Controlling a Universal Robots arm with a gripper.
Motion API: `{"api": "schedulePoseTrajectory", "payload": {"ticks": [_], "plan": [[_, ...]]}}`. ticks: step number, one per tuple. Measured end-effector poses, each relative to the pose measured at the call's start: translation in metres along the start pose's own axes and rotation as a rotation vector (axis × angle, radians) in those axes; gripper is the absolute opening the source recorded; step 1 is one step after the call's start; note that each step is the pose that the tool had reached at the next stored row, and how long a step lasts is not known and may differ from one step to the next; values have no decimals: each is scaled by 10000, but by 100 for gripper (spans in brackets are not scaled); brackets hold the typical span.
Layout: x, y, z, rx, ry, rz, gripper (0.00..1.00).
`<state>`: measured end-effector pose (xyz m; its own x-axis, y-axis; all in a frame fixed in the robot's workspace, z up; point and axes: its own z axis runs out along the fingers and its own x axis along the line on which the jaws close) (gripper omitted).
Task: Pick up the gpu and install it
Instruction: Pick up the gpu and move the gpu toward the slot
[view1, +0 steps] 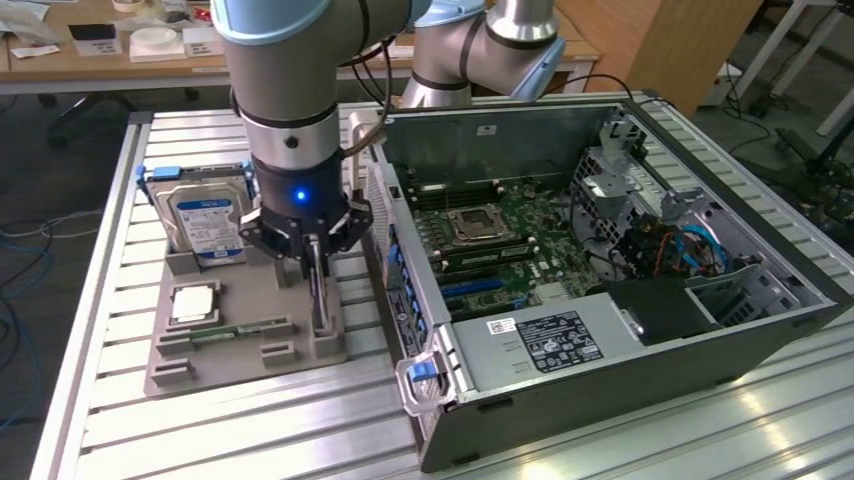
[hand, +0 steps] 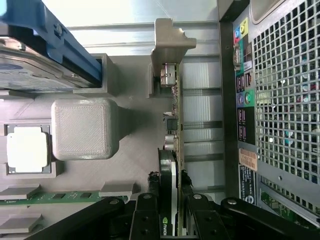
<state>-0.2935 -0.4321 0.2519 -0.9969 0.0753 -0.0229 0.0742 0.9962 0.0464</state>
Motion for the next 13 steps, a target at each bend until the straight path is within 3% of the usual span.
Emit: {"api": "schedulePoseTrajectory", "payload": {"ticks": [9,13], "plan": [[-4,9,-195,0,-1,0,27],[-5,10,-220,-2,-2,0,27]]}}
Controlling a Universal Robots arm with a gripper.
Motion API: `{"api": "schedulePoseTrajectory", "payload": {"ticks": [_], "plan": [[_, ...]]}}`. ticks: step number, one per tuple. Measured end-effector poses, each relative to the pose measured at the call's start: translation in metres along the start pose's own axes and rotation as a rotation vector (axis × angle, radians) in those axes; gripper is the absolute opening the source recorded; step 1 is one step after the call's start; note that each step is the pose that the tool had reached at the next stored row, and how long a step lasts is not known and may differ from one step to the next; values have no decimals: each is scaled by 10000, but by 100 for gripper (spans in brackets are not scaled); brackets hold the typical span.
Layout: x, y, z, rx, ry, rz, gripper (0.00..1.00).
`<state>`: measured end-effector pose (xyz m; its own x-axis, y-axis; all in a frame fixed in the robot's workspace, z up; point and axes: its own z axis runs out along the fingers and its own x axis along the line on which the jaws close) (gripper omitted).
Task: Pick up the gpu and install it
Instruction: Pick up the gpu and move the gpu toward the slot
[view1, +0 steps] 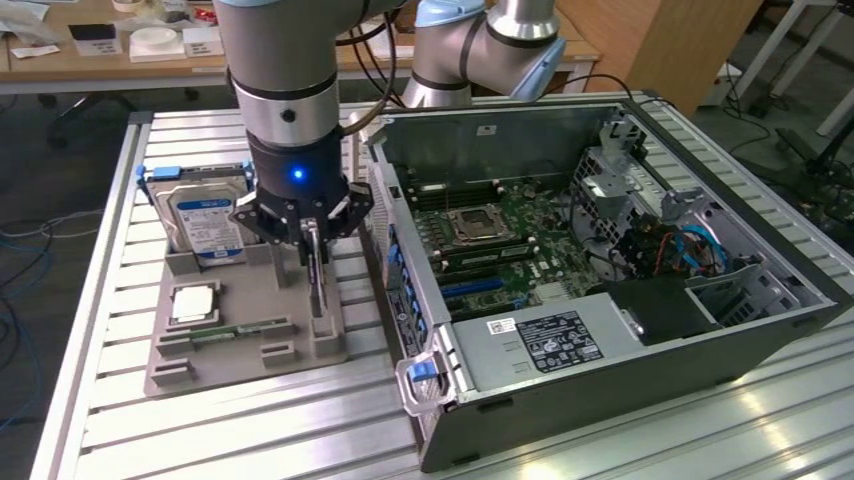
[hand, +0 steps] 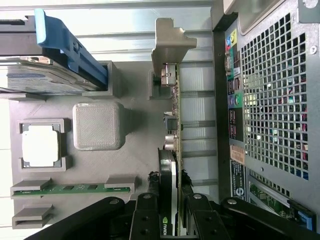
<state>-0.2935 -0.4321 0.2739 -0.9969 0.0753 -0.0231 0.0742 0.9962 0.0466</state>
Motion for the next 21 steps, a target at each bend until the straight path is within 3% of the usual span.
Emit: {"api": "schedulePoseTrajectory", "payload": {"ticks": [10,21], "plan": [[0,1,-21,3,3,0,27],[-4,8,-178,1,2,0,27]]}}
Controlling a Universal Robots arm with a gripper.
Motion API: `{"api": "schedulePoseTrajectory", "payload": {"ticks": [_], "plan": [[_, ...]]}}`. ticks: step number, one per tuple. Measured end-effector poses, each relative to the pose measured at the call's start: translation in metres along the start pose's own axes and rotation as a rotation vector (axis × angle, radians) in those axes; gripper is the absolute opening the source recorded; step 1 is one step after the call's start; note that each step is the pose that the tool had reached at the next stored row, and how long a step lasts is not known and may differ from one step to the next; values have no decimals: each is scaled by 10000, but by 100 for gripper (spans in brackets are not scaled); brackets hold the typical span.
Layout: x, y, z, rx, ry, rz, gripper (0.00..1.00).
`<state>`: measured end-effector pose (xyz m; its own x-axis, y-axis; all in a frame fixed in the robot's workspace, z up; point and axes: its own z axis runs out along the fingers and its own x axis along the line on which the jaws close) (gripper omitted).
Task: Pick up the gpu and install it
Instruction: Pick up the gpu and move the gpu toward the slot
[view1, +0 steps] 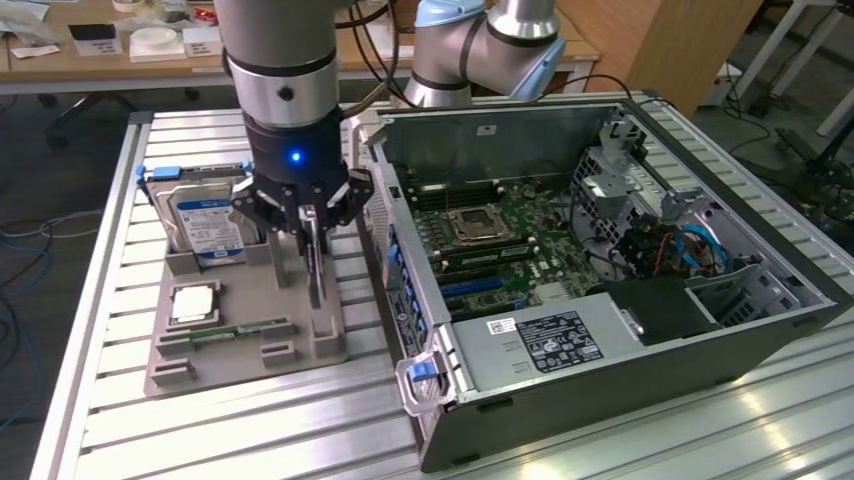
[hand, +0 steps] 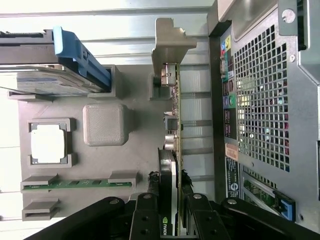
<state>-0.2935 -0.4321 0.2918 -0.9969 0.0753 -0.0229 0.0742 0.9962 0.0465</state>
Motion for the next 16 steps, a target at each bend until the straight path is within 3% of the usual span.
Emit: {"api": "schedulePoseTrajectory", "payload": {"ticks": [16], "plan": [[-6,13,-278,1,0,0,27]]}}
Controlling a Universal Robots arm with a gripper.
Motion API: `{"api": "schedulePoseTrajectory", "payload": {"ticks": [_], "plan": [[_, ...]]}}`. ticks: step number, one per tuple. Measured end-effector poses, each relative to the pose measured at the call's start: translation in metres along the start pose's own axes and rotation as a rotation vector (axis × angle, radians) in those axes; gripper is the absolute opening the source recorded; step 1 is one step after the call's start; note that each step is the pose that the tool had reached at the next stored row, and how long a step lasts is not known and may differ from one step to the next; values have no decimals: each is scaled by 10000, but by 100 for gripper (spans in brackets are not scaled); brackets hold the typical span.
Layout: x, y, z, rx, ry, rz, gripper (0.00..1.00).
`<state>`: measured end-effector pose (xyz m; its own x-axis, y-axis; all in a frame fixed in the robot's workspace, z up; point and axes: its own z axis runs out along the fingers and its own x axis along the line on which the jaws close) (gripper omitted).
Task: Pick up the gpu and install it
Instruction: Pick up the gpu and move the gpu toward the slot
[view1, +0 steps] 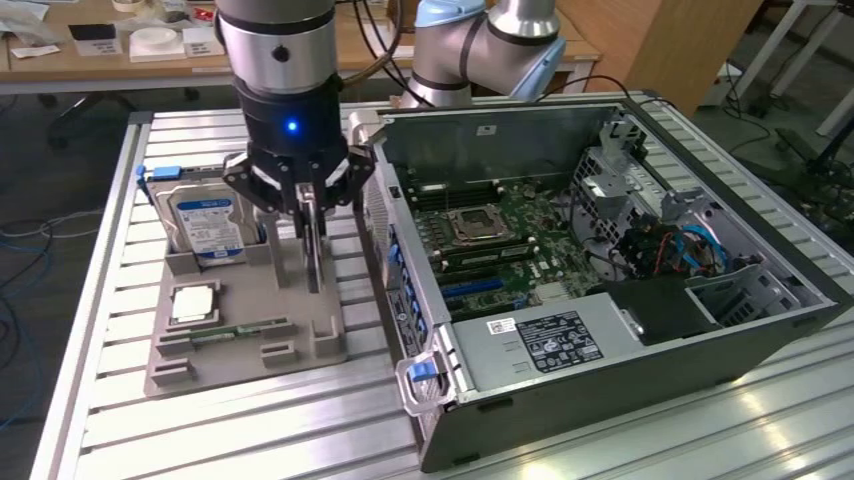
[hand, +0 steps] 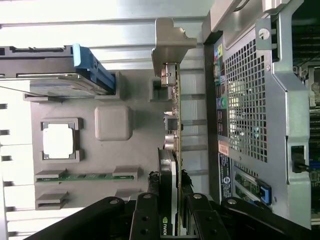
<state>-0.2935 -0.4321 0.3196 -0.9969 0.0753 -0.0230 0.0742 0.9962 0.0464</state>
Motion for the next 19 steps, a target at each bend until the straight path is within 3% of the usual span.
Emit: {"api": "schedulePoseTrajectory", "payload": {"ticks": [11,19], "plan": [[-5,9,-195,0,0,0,27],[-5,9,-202,0,0,0,27]]}}
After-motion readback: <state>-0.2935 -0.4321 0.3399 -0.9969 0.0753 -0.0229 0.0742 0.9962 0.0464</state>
